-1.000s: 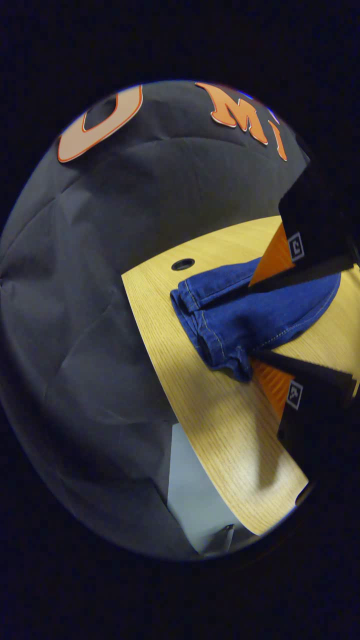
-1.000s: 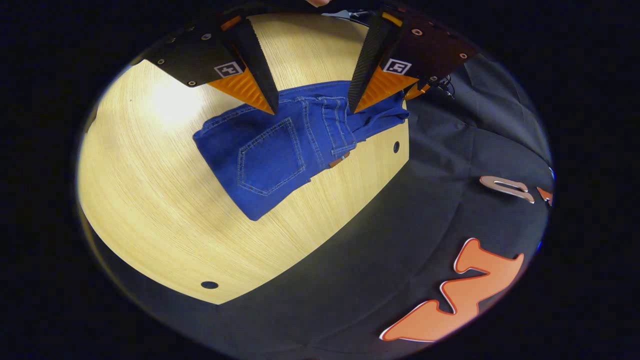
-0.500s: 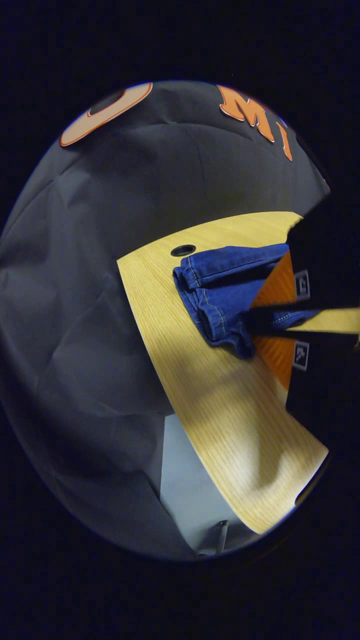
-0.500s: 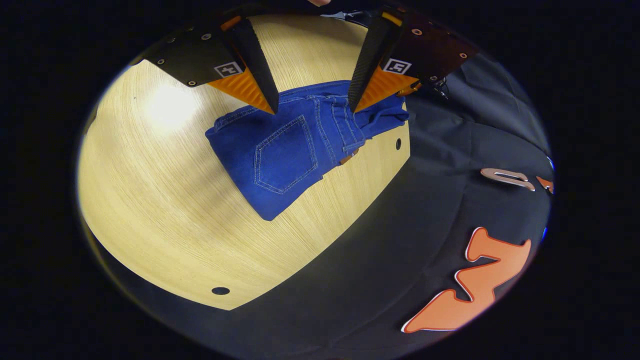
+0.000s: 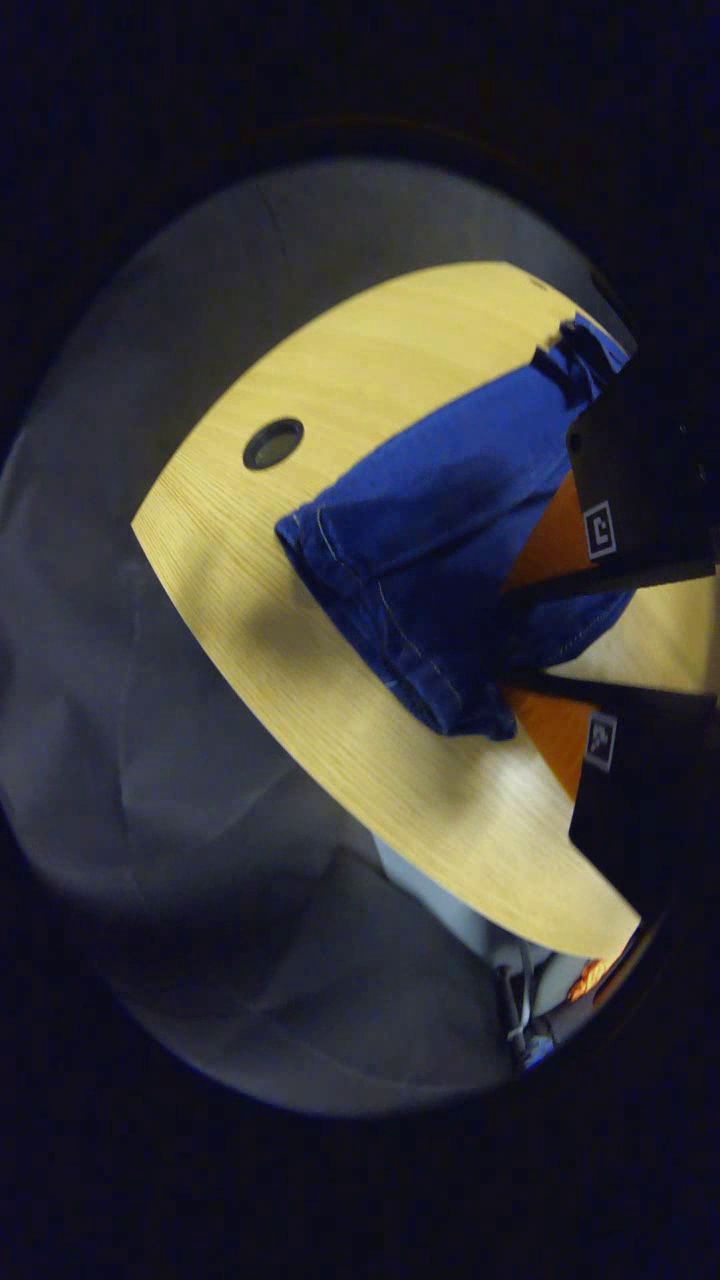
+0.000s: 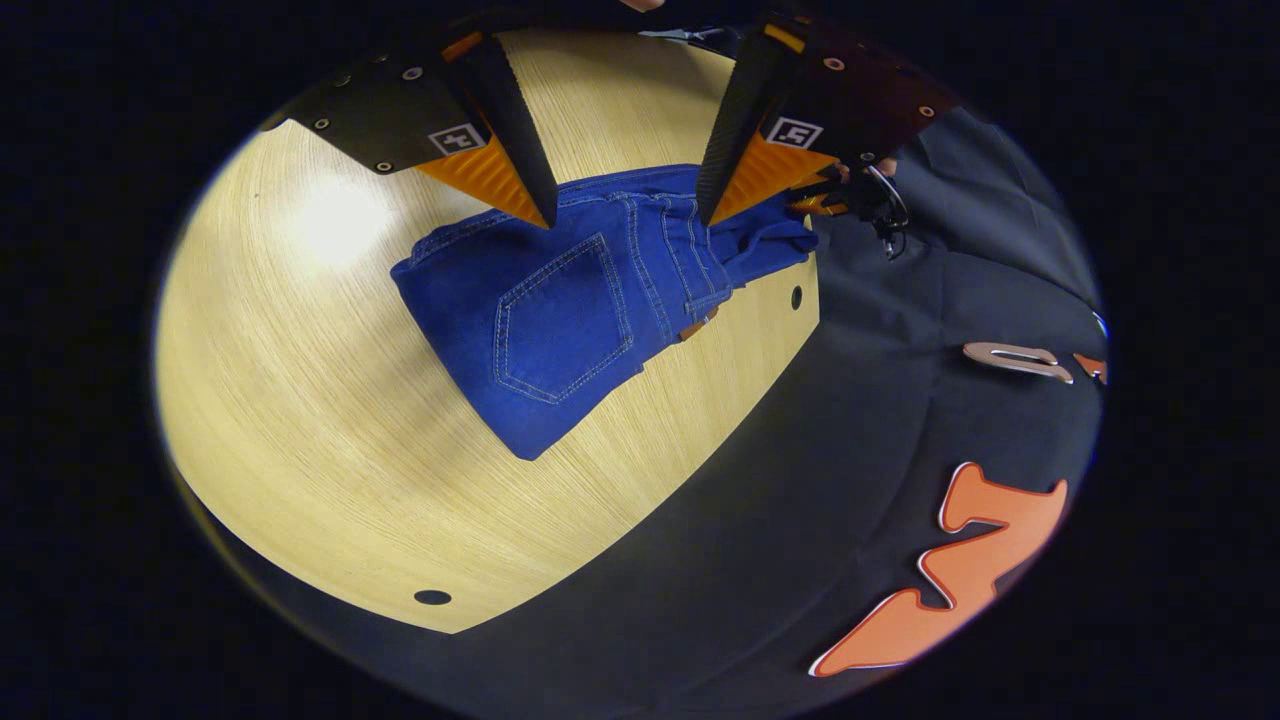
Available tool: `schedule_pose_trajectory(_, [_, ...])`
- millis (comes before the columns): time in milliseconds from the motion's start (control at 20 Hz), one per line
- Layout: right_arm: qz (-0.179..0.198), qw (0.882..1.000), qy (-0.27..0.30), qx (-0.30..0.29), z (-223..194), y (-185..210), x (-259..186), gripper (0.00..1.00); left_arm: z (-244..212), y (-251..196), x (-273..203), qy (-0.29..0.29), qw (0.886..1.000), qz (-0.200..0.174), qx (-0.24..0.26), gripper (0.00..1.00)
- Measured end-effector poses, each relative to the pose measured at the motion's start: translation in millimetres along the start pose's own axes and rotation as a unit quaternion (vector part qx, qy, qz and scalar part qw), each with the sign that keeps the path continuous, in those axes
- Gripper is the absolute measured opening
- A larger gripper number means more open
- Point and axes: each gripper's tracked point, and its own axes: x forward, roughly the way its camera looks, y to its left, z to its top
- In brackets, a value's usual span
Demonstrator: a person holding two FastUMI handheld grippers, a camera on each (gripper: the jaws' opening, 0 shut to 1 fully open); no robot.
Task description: Grasp the waist and the cuffs of the jeans and fold them to make the two legs overlap; first hold the waist and fold one-third of the jeans toward the cuffs, then hold the cuffs and fold the remaining one-third in the same direction to finish folding.
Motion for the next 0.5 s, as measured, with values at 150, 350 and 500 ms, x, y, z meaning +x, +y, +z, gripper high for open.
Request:
schedule_pose_trajectory(150, [0.003,1.000,0.000,0.009,-0.6,-5.2,0.2,0.86,-2.4,-1.6,3.9,-0.002,1.000,-0.008,0.005,0.17])
schedule_pose_trajectory(350, [0.001,1.000,-0.008,0.000,4.5,-12.0,-3.8,0.86,-5.6,-2.1,-5.4,-0.021,0.998,-0.065,-0.006,0.04])
schedule_pose_trajectory(500, [-0.002,1.000,-0.029,-0.003,21.2,-15.6,-10.1,0.86,4.9,-18.8,-28.7,-0.063,0.992,-0.109,-0.003,0.04])
